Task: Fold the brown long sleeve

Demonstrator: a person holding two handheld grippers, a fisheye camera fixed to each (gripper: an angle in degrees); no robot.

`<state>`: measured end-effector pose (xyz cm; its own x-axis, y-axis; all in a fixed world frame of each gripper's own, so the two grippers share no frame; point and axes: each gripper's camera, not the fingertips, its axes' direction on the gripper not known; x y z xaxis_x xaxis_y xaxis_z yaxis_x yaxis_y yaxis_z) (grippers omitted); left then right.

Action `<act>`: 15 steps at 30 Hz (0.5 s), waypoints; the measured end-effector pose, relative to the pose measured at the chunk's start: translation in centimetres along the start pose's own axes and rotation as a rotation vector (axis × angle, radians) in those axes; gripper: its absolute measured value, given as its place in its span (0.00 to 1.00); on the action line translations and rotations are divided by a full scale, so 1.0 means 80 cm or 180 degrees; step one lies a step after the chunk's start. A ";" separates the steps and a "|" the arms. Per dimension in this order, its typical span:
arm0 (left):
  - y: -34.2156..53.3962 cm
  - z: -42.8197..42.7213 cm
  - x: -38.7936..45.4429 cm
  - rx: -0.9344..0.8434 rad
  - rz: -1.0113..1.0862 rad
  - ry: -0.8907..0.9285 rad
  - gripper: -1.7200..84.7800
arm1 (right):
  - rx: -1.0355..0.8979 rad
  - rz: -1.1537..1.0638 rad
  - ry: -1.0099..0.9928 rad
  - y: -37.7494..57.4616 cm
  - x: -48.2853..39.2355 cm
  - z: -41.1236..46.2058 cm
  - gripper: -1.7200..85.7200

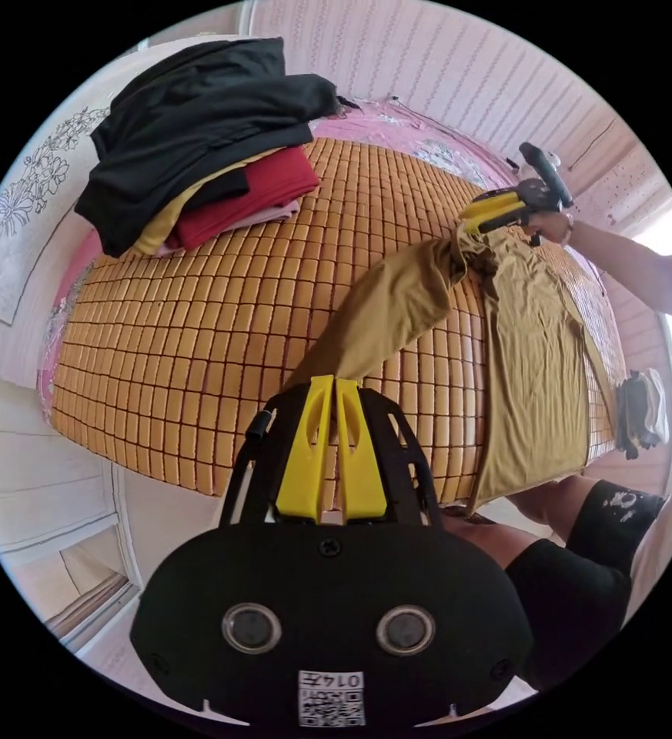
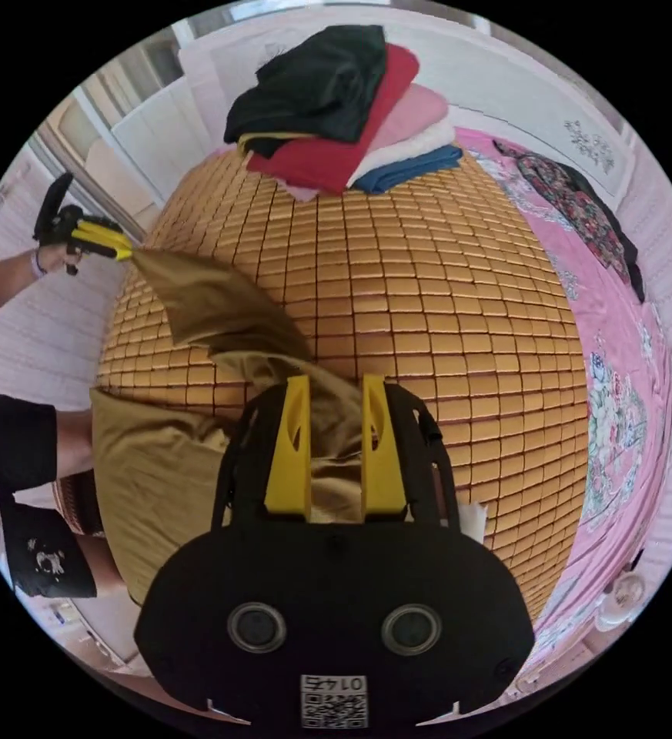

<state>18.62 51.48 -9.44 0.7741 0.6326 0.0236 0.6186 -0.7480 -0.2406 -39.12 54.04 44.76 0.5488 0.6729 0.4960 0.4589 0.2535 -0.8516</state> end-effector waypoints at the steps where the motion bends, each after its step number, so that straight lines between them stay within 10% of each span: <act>1: 0.002 0.002 -0.006 0.0013 -0.0032 0.0017 0.01 | -0.0121 -0.0040 0.0108 -0.005 -0.006 0.009 0.10; 15: 0.086 -0.006 -0.187 0.0292 -0.0918 0.1715 0.01 | 0.0116 0.0671 -0.0133 -0.024 0.057 -0.030 0.01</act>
<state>11.39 36.78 -10.98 0.5513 0.5986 0.5812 0.8176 -0.5264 -0.2334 -35.84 54.97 49.03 0.6001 0.7417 0.2996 0.3110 0.1287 -0.9416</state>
